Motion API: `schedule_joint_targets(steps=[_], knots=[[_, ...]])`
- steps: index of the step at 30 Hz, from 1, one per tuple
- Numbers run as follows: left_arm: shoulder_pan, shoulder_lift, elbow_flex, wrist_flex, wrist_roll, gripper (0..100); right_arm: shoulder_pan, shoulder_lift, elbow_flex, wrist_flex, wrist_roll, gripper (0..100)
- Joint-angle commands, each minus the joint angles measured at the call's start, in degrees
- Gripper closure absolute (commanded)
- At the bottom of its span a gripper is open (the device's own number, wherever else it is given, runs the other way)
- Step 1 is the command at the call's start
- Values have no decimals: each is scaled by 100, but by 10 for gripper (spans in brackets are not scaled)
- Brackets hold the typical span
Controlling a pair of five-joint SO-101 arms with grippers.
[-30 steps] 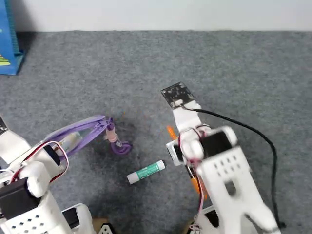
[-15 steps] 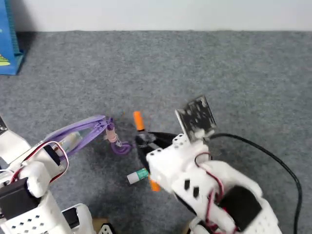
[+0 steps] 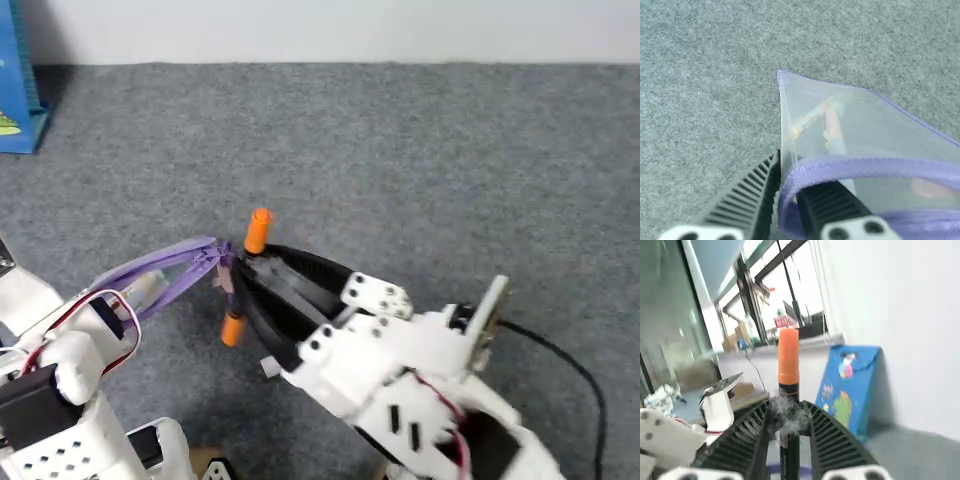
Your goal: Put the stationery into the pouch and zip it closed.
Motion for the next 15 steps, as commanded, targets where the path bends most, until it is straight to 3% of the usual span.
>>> schedule_joint_targets(steps=[1,8,15], knots=[[-53,18,31,97,53,989,-22,-84,686,-2062,-9,991],[-53,18,31,97,53,989,-22,848,932,-3820,475,991],[-53,18,31,97,53,989,-22,2378,932,-4954,1055,991]])
